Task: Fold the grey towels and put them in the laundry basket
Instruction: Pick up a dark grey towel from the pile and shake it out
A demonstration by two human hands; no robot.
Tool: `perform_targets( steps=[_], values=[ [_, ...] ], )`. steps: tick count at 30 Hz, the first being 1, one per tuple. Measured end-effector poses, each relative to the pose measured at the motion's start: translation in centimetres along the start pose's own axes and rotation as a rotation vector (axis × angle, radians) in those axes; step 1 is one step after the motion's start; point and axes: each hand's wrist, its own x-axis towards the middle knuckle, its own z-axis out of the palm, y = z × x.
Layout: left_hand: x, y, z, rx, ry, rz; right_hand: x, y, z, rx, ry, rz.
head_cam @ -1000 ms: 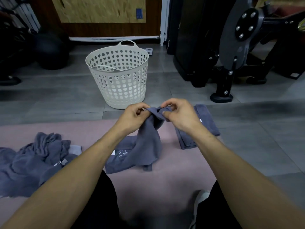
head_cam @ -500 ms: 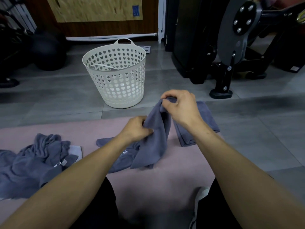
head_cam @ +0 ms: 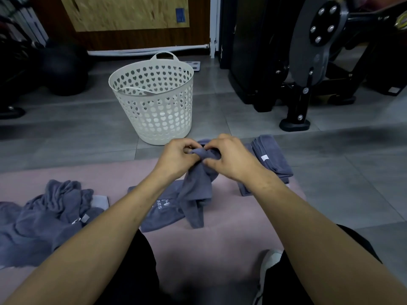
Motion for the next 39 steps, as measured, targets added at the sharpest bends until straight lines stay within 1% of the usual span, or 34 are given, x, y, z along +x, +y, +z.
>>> perform_targets(
  steps=[3,5,7,9,11,12,13,15,17,19,21,23,25,27,29,30,32,34,35,37,38,39],
  values=[
    [-0.3,-0.1,-0.2,-0.118,-0.011,-0.049,0.6,0.1,0.3,-0.005,0.100,0.060],
    [-0.4,-0.3,-0.2,-0.082,-0.021,-0.058,0.8,0.1,0.4,0.091,0.156,0.140],
    [-0.3,-1.2,-0.4,0.142,-0.082,-0.106,1.0,0.1,0.1,0.196,0.231,0.228],
    [-0.3,-2.4,-0.9,0.370,-0.175,-0.219,0.9,0.1,-0.4,0.267,0.306,0.307],
    [-0.3,-3.3,-1.4,0.464,-0.234,-0.315,0.7,0.4,-1.1,0.323,0.366,0.376],
    [-0.2,-3.6,-1.6,0.449,-0.226,-0.358,0.5,0.7,-1.4,0.328,0.372,0.396],
    [-0.1,-3.5,-1.8,0.375,-0.192,-0.410,0.4,1.0,-1.5,0.318,0.365,0.409],
    [-0.1,-2.9,-2.0,0.117,-0.091,-0.498,0.2,1.8,-1.5,0.328,0.323,0.442],
    [0.1,-2.1,-2.2,-0.098,0.032,-0.452,0.2,2.1,-1.4,0.466,0.265,0.497],
    [0.3,-1.4,-2.2,-0.202,0.142,-0.342,0.3,1.9,-1.5,0.627,0.221,0.501],
    [0.3,-0.7,-2.1,-0.272,0.219,-0.255,0.4,1.5,-1.9,0.648,0.167,0.461],
    [0.0,0.0,-2.0,-0.349,0.250,-0.177,0.1,0.9,-2.3,0.614,0.140,0.413],
    [-0.3,0.6,-2.0,-0.370,0.267,-0.107,-0.1,1.0,-1.9,0.480,0.170,0.344],
    [-0.6,0.8,-2.1,-0.301,0.300,-0.056,-0.3,1.1,-1.6,0.292,0.232,0.289],
    [-0.7,0.6,-2.6,-0.197,0.363,-0.018,-0.4,1.2,-1.7,0.244,0.322,0.276],
    [-0.7,0.5,-2.8,-0.171,0.395,-0.010,-0.6,1.0,-1.9,0.278,0.359,0.268],
    [-0.8,0.4,-3.2,-0.183,0.423,-0.046,-0.8,0.9,-2.2,0.365,0.404,0.280],
    [-0.9,0.3,-3.5,-0.205,0.401,-0.108,-0.8,0.6,-2.5,0.455,0.413,0.367],
    [-0.9,0.2,-3.5,-0.208,0.386,-0.129,-0.7,0.7,-2.4,0.575,0.393,0.431],
    [-1.1,0.0,-3.7,-0.217,0.380,-0.144,-0.4,0.4,-2.6,0.829,0.257,0.486],
    [-1.1,0.0,-3.7,-0.233,0.390,-0.141,-0.1,0.5,-2.6,0.884,0.178,0.464],
    [-1.1,0.0,-3.8,-0.251,0.407,-0.133,-0.1,0.4,-2.5,0.886,0.120,0.427]
  ],
)
